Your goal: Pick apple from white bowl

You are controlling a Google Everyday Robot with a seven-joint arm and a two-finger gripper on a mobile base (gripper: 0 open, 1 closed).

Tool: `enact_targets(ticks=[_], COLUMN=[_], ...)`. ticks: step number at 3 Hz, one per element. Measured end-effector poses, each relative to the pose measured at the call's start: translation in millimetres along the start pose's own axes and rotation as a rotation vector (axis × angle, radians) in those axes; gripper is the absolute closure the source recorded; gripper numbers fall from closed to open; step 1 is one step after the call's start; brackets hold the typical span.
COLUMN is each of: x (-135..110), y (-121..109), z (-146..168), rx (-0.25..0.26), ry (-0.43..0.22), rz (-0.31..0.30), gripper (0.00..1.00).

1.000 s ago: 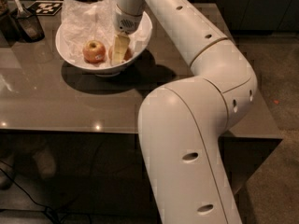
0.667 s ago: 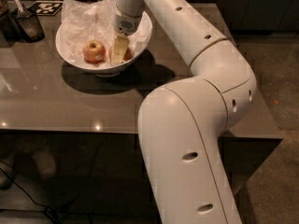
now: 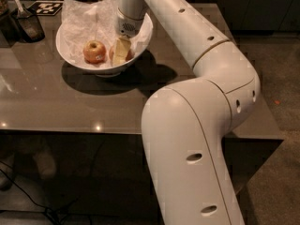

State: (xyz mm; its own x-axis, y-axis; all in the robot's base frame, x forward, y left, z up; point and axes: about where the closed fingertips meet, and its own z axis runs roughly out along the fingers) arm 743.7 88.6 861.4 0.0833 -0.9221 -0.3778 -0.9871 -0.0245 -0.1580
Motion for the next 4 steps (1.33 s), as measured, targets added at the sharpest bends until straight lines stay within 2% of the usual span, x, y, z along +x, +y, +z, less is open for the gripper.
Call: enact_targets(ticks=[2,3,4], x=[4,4,-6], y=[2,2,6], z=[9,9,11], rx=[-0.020,-0.022,-0.024], ry=[-0.009,-0.010,-0.019], rz=[0.007,0.006,-0.047], gripper=[0.11,0.29,0.53])
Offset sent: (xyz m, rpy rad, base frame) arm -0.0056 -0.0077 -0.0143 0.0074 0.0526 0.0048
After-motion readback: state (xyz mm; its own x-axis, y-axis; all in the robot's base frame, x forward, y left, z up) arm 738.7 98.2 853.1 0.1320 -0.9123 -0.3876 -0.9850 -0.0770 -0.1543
